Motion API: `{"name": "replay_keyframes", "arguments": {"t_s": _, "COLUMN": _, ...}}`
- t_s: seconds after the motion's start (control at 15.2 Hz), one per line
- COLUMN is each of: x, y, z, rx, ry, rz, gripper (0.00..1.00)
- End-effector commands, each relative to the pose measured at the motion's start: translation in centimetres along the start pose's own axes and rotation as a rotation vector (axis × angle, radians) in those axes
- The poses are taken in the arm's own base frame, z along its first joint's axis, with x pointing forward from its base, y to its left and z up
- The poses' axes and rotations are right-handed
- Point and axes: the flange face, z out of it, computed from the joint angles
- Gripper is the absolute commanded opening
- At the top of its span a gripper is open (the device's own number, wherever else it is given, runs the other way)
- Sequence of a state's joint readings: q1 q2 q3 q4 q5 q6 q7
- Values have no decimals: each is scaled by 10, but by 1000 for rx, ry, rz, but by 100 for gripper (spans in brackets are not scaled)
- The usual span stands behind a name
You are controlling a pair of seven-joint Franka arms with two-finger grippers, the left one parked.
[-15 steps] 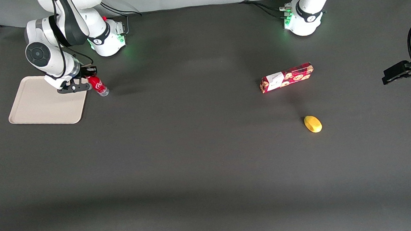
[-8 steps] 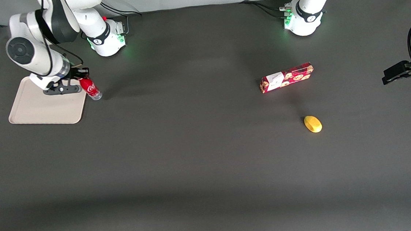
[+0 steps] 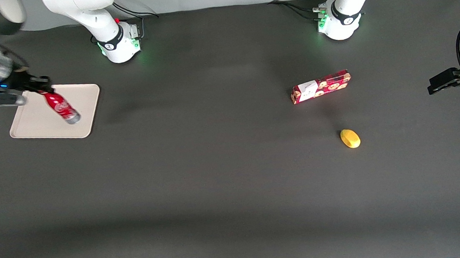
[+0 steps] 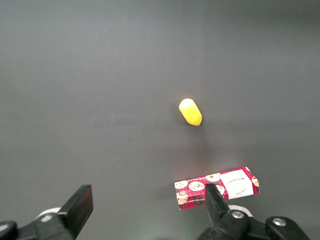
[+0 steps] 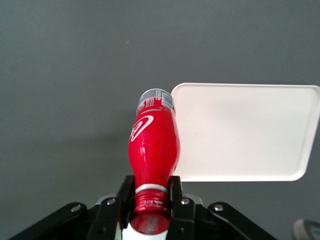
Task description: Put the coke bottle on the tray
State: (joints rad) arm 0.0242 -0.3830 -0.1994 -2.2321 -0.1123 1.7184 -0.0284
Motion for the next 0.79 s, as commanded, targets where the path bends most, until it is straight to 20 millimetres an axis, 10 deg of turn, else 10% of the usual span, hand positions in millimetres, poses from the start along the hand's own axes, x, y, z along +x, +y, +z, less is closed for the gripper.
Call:
{"name": "replay_keyframes", "arguments": {"t_s": 0.0, "x": -1, "y": 87, "z": -26, "rx": -23, "ry": 11, "rz": -44, "gripper": 0}}
{"name": "replay_keyframes", "arguments": {"t_s": 0.39, "x": -25, "y": 216, "z": 27, "rx": 13, "ry": -13, "rz": -78, "gripper": 0}}
{"name": "replay_keyframes", "arguments": {"t_s": 0.72, "x": -45, "y": 263, "z": 96, "rx": -19, "ry": 3, "rz": -157, "gripper": 0}}
